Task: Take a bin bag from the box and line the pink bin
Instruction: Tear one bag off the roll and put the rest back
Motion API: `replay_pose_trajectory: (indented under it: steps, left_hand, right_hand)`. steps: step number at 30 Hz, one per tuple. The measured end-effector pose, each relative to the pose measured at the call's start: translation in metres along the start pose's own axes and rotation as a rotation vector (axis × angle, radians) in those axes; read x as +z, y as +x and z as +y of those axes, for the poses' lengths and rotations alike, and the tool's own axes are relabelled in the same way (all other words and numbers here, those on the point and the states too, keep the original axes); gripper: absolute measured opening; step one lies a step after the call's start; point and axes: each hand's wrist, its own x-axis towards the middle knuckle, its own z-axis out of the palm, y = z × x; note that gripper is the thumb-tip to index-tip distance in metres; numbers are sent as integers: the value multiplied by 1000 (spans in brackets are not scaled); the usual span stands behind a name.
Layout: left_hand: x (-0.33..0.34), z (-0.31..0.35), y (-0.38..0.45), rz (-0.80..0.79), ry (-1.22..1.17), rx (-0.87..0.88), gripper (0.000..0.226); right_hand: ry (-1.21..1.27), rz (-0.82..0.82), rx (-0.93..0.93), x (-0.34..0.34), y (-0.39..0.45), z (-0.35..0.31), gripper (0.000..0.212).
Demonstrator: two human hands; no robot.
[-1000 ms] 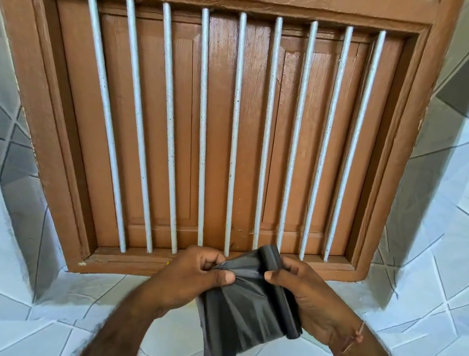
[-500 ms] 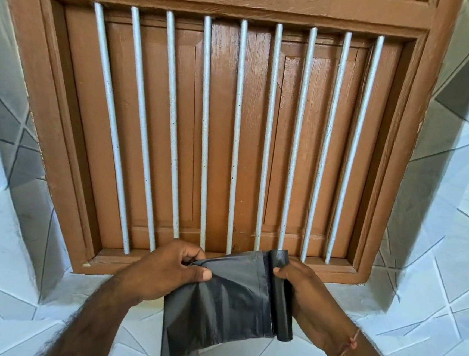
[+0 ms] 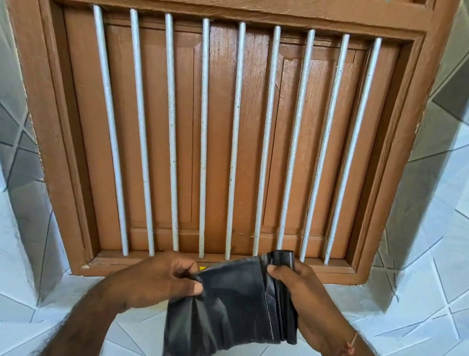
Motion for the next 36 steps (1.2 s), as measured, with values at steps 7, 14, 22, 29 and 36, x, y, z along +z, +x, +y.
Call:
replay_pose_trajectory:
  steps: [7,14,22,29,36]
  left_hand:
    - [62,23,29,3,-293,128,26]
    - [96,30,39,487,28,301,24]
    - [114,28,40,703,31,265,39]
    - [119,16,40,805,25,172,37]
    - [122,10,31,925,-10,197,17]
  right_hand:
    - [-75,-68,-108,12,-3,-6,16]
    - [51,62,-157,12,1,4,11]
    - [190,87,-107,23,6,10,11]
    - [256,104,-33,35,13,19,14]
    - [362,264,56,15,35,23,16]
